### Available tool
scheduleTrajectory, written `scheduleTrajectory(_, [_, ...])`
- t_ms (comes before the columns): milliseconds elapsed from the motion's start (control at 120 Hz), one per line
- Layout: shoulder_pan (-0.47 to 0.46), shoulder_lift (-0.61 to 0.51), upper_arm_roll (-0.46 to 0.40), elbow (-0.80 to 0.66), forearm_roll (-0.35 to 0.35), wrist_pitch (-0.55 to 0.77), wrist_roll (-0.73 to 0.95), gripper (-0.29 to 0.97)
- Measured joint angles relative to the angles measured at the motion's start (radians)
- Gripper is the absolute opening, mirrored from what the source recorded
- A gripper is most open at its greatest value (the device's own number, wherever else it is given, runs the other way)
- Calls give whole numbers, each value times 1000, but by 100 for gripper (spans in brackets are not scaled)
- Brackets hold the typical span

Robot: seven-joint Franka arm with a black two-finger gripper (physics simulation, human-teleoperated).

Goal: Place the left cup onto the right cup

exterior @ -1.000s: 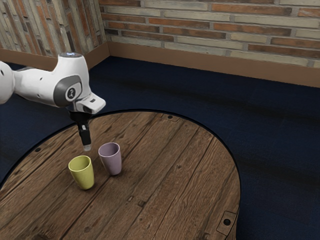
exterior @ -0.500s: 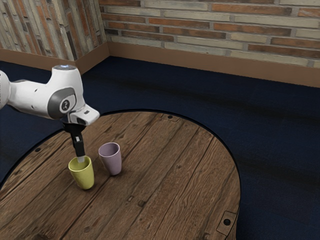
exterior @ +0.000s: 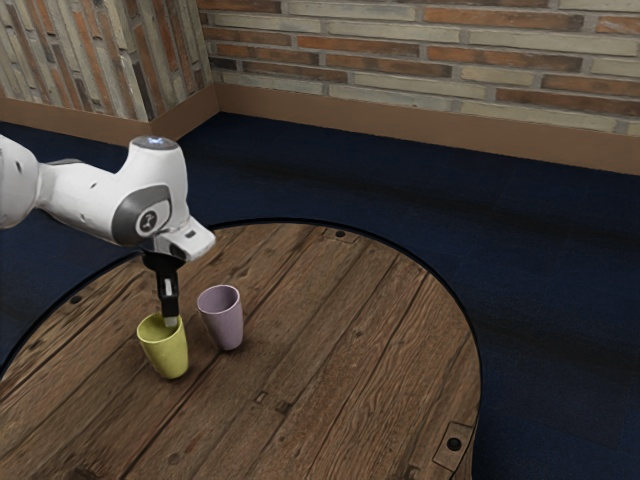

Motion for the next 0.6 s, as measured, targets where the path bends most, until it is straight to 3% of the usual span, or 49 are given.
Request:
scheduleTrajectory(333, [17, -3, 1, -41, -54, 1, -20, 1])
scheduleTrajectory(600, [28, -19, 2, -39, -55, 1, -29, -8])
